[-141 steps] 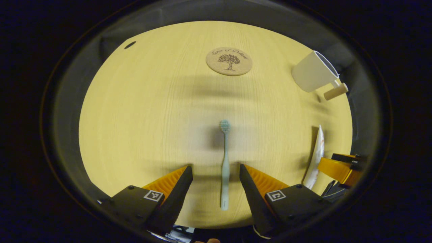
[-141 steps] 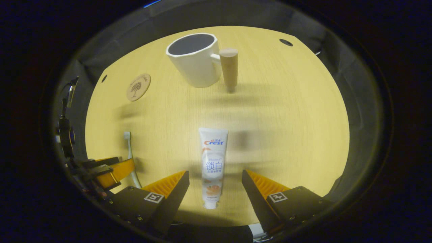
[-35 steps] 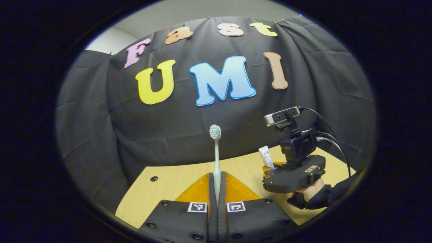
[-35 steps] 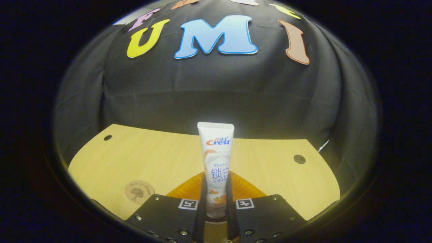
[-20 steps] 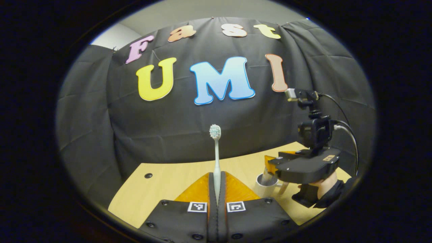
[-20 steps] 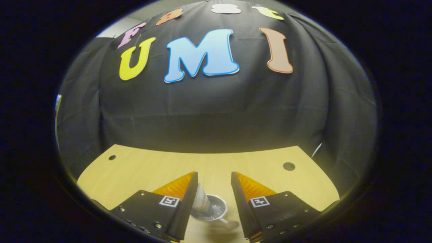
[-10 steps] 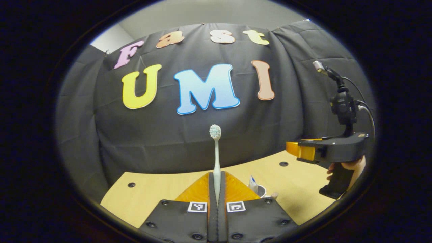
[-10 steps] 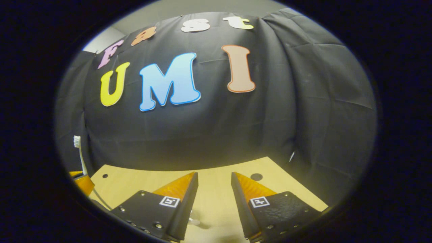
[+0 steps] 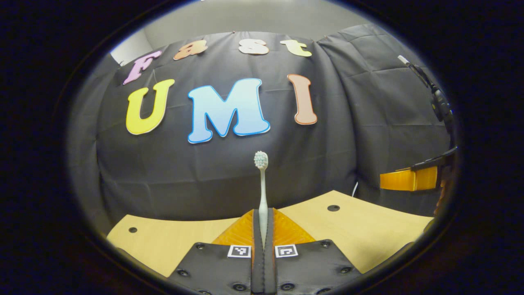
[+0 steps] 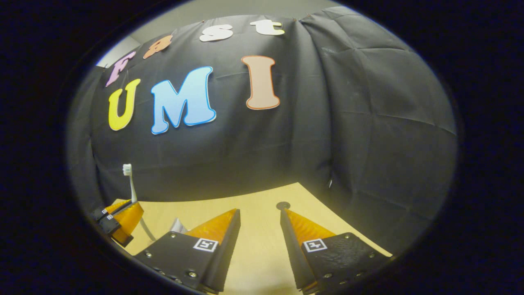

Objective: Put the toothbrush and toothpaste on the desktop into the cup, then pick up the cup and place it on the coaster on the desktop.

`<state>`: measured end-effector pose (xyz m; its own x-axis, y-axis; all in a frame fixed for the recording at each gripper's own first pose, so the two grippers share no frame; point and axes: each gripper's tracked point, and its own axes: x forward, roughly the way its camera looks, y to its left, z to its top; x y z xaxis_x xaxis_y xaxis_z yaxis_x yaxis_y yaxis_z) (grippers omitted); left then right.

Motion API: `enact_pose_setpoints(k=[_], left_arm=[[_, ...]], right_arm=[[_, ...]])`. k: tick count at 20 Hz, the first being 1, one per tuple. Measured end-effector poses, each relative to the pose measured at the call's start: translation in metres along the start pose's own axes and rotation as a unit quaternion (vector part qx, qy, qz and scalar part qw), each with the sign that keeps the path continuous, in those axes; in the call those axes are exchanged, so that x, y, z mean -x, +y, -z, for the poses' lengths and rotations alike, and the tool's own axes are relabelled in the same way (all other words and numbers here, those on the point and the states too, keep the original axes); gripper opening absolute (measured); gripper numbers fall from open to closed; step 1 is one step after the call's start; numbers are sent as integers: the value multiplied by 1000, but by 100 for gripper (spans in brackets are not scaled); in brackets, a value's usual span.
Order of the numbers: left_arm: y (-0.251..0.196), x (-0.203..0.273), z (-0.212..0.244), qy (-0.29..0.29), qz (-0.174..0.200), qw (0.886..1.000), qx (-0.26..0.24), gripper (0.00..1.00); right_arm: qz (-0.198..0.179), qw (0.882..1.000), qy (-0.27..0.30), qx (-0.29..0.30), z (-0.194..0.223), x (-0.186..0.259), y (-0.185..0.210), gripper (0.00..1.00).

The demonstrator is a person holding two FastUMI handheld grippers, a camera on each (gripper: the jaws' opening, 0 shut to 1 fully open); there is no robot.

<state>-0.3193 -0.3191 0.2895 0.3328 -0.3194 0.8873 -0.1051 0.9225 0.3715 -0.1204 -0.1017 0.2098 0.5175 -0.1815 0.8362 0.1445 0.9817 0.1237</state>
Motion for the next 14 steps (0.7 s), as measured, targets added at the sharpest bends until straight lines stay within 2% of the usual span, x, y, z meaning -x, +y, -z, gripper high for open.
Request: enact_pose_setpoints(k=[1,2,8,11,12,13,14], left_arm=[[-3,-6,2,-6,-1,1000,1,7],[-6,-13,5,-11,0,1000,3,7],[-23,-43,28,-26,-5,1000,8,7],[-26,-51,37,-31,-13,999,13,7],[-25,-53,45,-27,-17,999,18,7],[-23,-54,52,-23,-22,999,25,7],[-20,-55,57,-21,-27,999,32,7]], right_arm=[[3,1000,4,3,4,3,-6,64],[5,1000,8,5,9,6,-10,61],[20,999,39,19,37,24,-37,61],[17,998,48,31,43,27,-40,61],[16,998,50,35,45,27,-41,64],[13,998,52,37,46,26,-39,61],[11,998,53,39,47,27,-38,64]])
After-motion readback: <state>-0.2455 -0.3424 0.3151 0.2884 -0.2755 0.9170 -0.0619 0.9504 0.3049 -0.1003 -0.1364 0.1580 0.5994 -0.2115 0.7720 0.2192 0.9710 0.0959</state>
